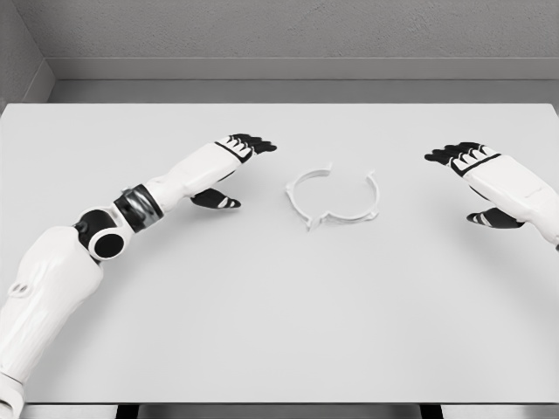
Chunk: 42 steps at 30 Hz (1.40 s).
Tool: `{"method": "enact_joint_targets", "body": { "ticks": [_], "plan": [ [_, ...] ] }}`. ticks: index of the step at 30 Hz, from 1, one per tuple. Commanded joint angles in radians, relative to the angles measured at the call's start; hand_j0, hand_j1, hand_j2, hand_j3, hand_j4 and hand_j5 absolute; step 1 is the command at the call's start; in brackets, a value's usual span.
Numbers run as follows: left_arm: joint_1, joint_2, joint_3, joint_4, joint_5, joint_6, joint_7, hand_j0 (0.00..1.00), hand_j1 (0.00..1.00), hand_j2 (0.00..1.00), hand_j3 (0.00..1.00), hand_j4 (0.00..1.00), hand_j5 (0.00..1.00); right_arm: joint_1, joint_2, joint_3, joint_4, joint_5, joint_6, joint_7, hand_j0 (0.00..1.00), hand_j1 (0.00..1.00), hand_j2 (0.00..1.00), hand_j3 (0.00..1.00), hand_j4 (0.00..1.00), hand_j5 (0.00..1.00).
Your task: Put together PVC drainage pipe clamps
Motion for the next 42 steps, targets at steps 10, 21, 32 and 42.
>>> {"method": "enact_joint_targets", "body": {
  "ticks": [10,21,32,42],
  "plan": [
    [-0.029,0.046,0.012,0.011,0.01,0.0,0.002,1.0,1.0,1.0,1.0,1.0,1.0,-0.049,0.003,0.101,0.01,-0.016,0.003,-0.001,1.0,1.0,1.0,1.0,1.0,1.0],
    [-0.044,0.081,0.009,0.011,0.013,0.0,0.002,1.0,1.0,1.0,1.0,1.0,1.0,-0.261,0.11,0.262,0.193,0.023,0.003,-0.001,1.0,1.0,1.0,1.0,1.0,1.0],
    [-0.049,0.081,0.006,0.011,0.013,0.0,0.002,1.0,1.0,1.0,1.0,1.0,1.0,-0.304,0.122,0.265,0.316,0.105,0.003,-0.001,1.0,1.0,1.0,1.0,1.0,1.0],
    [-0.049,0.081,0.009,0.012,0.013,0.0,0.002,1.0,1.0,1.0,1.0,1.0,1.0,-0.319,0.157,0.281,0.362,0.139,0.003,-0.001,1.0,1.0,1.0,1.0,1.0,1.0]
  ]
}}
